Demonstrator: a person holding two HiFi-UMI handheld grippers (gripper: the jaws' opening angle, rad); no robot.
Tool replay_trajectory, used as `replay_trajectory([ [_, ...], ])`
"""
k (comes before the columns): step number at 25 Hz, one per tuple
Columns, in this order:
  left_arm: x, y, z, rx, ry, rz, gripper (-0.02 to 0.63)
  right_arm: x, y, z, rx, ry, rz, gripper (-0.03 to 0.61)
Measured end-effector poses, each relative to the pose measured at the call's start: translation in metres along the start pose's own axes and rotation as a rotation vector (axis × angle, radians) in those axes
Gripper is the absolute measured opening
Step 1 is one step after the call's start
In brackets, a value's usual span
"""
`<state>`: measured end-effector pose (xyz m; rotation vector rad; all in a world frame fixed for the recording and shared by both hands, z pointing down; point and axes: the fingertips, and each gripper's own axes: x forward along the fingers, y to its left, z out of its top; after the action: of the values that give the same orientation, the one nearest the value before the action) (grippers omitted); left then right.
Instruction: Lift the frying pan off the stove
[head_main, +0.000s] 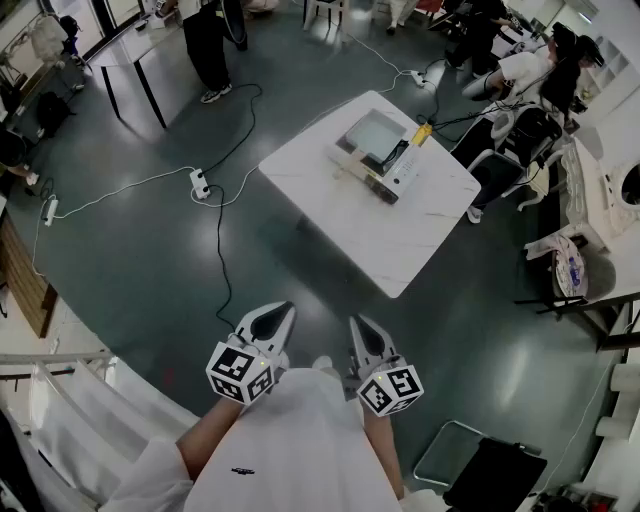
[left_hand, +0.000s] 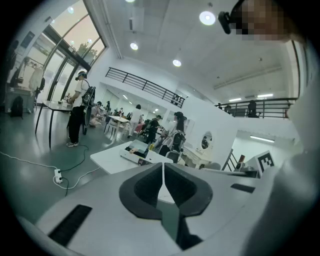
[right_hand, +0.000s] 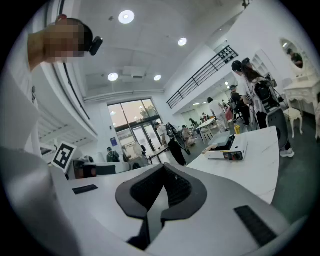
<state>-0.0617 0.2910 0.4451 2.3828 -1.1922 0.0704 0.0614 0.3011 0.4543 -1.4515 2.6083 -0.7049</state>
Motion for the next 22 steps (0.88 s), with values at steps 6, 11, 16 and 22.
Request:
replay_trajectory([
  [6, 0.003, -0.047, -0.005, 0.046, 0.013, -0.014, 0.009, -0.026, 0.006, 0.017, -0.058, 0.007, 0.034, -0.002],
  [11, 0.004, -0.058, -0.011, 0.038, 0.022, 0.011, 0.009, -0.033, 0.000, 0.018, -0.058, 0.019, 0.049, -0.002],
  [16, 0.011, -0.072, -0.016, 0.035, 0.036, 0.034, 0.009, -0.045, -0.013, 0.032, -0.020, -0.030, 0.068, -0.002],
  [22, 0.026, -0.090, -0.022, 0.039, 0.019, 0.064, 0.009, -0.057, -0.037, 0.031, -0.020, -0.035, 0.101, -0.002],
])
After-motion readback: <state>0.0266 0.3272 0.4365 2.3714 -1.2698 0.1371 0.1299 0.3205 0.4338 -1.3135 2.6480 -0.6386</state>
